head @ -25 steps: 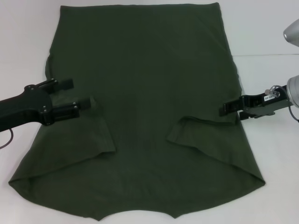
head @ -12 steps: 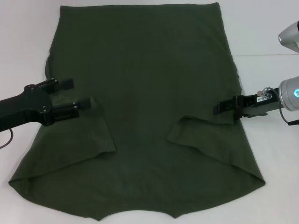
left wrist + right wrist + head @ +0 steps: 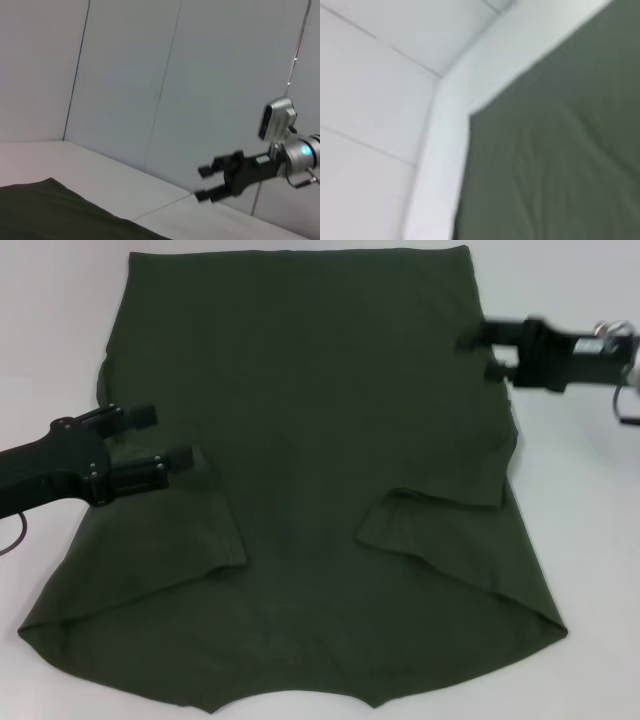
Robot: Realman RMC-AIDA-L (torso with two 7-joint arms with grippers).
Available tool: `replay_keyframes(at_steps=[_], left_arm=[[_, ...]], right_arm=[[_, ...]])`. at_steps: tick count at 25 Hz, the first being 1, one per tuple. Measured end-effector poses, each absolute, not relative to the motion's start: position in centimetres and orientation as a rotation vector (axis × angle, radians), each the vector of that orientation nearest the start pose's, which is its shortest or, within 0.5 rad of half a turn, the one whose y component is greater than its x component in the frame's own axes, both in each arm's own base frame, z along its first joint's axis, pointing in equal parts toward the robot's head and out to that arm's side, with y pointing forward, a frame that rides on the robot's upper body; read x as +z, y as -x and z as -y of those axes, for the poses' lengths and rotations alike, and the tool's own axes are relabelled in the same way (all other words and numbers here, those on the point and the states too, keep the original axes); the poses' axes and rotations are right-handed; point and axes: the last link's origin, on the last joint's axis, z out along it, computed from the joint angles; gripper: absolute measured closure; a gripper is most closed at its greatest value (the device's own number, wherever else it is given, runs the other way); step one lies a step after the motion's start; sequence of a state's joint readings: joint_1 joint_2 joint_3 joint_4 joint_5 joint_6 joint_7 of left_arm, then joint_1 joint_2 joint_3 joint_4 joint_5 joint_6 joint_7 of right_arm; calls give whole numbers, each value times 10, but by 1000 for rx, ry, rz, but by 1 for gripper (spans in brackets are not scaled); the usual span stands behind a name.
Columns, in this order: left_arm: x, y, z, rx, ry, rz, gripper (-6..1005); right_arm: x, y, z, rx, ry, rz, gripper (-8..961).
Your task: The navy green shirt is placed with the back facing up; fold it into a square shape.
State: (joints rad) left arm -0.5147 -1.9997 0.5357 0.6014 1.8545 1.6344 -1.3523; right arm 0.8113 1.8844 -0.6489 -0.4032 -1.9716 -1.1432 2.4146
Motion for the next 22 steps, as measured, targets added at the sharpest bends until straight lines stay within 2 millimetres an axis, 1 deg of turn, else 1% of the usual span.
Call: replay_keyframes(at_steps=[3, 4, 5, 6, 11, 16, 22], left_arm=[[55, 273, -337, -941, 2506, 605, 81], [55, 273, -337, -942, 2505, 606, 81], [54, 273, -337, -945, 2504, 606, 81], [54, 273, -337, -945, 2504, 606, 81], [53, 273, -336, -946, 2505, 607, 81], [53, 272, -337, -942, 2508, 604, 82], [54, 272, -338, -937, 2511, 599, 82]], right_arm=[[65, -242, -448, 888, 1972, -1801, 143], [66, -242, -447, 876, 1978, -1801, 143], [66, -245, -446, 823, 1993, -1807, 143], [66, -245, -446, 823, 1993, -1807, 143], [66, -256, -443, 543, 2029, -1827, 144], [59, -268, -435, 350, 2049, -1831, 144], [43, -274, -427, 250, 2059, -1835, 151]])
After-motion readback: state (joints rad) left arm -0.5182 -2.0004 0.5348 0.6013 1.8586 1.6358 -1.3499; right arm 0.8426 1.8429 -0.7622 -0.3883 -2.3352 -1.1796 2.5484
